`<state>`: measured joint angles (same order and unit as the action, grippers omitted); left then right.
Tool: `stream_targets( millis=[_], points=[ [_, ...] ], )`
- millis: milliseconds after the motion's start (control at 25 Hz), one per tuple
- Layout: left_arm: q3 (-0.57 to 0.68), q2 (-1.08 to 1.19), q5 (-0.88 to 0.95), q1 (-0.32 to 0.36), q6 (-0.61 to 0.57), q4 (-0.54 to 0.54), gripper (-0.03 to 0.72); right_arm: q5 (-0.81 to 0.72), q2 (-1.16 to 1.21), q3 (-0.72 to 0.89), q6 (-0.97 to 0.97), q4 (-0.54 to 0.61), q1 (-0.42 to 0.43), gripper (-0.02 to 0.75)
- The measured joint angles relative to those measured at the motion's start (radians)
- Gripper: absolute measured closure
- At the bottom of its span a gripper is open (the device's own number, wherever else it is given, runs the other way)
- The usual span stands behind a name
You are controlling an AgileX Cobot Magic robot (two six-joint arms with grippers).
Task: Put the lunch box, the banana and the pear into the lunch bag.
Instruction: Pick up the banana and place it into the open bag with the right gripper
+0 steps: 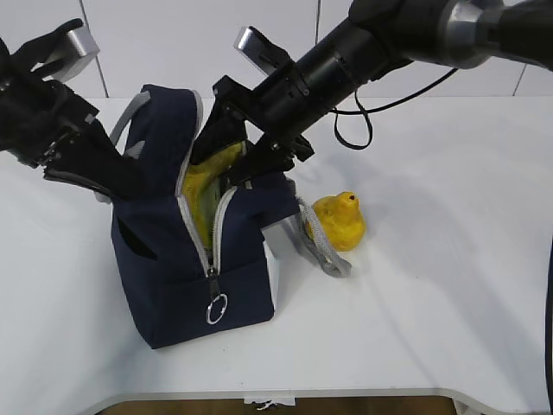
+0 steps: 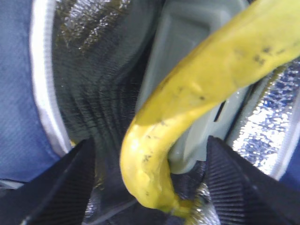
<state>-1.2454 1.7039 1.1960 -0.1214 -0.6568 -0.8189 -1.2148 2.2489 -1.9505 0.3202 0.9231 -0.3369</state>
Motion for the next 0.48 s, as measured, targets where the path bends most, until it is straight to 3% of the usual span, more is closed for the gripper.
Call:
stream_targets(
  millis=[200, 480],
  points=[
    [0.0, 0.0, 0.0, 0.0, 0.0, 0.002, 0.694, 0.0, -0.024, 0.0, -0.013, -0.062, 0.0, 0.167],
    [0.0, 0.0, 0.0, 0.0, 0.0, 0.012, 0.694, -0.008, -0.15, 0.0, -0.128, -0.393, 0.0, 0.167]
  ],
)
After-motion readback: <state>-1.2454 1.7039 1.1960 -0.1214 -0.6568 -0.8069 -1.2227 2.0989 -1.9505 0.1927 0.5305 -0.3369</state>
